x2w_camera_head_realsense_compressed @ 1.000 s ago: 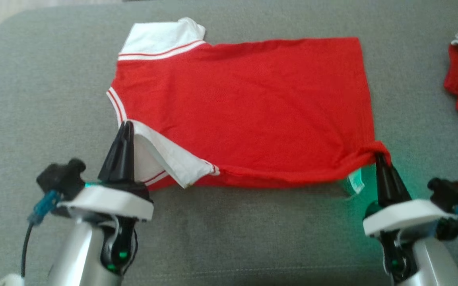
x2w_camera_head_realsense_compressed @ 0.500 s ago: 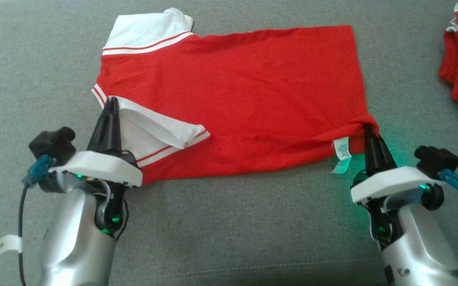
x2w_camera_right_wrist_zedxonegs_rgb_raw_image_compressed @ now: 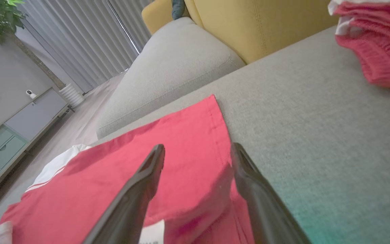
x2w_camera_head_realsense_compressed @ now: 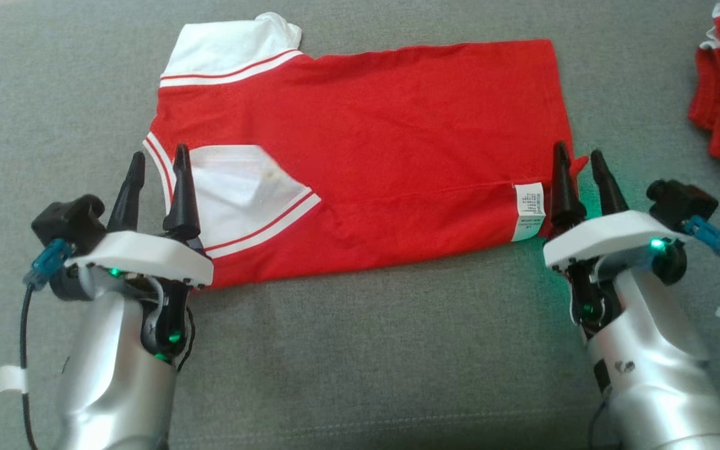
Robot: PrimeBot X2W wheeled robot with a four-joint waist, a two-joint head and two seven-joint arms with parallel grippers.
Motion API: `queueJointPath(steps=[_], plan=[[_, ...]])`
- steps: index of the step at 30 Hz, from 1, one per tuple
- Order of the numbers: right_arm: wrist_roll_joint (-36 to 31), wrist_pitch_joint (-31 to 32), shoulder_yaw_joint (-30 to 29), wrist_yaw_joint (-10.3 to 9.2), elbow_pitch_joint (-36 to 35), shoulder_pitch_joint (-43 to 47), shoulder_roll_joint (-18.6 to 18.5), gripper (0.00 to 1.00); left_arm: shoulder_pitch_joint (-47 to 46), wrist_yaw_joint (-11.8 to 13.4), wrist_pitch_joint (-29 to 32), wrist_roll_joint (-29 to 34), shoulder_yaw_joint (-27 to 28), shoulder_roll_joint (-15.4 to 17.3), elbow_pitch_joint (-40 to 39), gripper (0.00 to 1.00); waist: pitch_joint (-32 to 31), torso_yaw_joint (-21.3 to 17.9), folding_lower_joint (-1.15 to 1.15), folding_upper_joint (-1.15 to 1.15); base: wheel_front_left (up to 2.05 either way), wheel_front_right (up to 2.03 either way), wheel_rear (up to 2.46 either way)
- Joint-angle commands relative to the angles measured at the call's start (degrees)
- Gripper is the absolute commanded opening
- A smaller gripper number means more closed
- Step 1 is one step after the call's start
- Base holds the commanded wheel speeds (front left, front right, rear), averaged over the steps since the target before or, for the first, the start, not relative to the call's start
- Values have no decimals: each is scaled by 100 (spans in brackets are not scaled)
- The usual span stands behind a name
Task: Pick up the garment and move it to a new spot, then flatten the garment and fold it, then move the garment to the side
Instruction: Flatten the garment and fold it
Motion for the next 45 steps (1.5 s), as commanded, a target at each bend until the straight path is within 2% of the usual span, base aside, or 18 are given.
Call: queueJointPath(steps=[1,6,11,17,21,22,28,38,45], plan=[[-100,-126,72,37,-75,-196,-10,100,-98,-49,-69,61,207,63,-275,100,-26,30,0,0,0,0,0],[-466,-171,-141,37,-188,-189,-10,100,161,-95,-69,42,213,42,-533,100,-95,62,0,0,0,0,0],[-979,-176,-418,37,-937,257,-10,100,628,-134,-59,-1,157,53,-733,100,-208,92,0,0,0,0,0],[-1184,-178,-395,37,-1639,971,-10,100,1106,-102,584,-32,80,268,-980,100,-280,118,0,0,0,0,0],[-1123,-158,-315,37,-1960,1243,-10,100,1354,-8,1199,-133,96,397,-1293,100,-257,92,0,0,0,0,0],[-1093,-125,-298,37,-2073,1306,-10,100,1443,58,1537,-215,131,454,-1435,100,-233,77,0,0,0,0,0],[-998,-82,-236,37,-2260,1344,-10,100,1593,358,2360,-353,258,616,-1697,100,-152,0,0,0,0,0,0],[-950,-71,-182,37,-2323,1363,-10,100,1934,642,3135,-445,219,681,-1881,100,-134,-90,0,0,0,0,0],[-937,-44,-124,37,-2362,1340,-10,100,1871,748,3171,-498,261,668,-1750,100,-90,-169,0,0,0,0,0]])
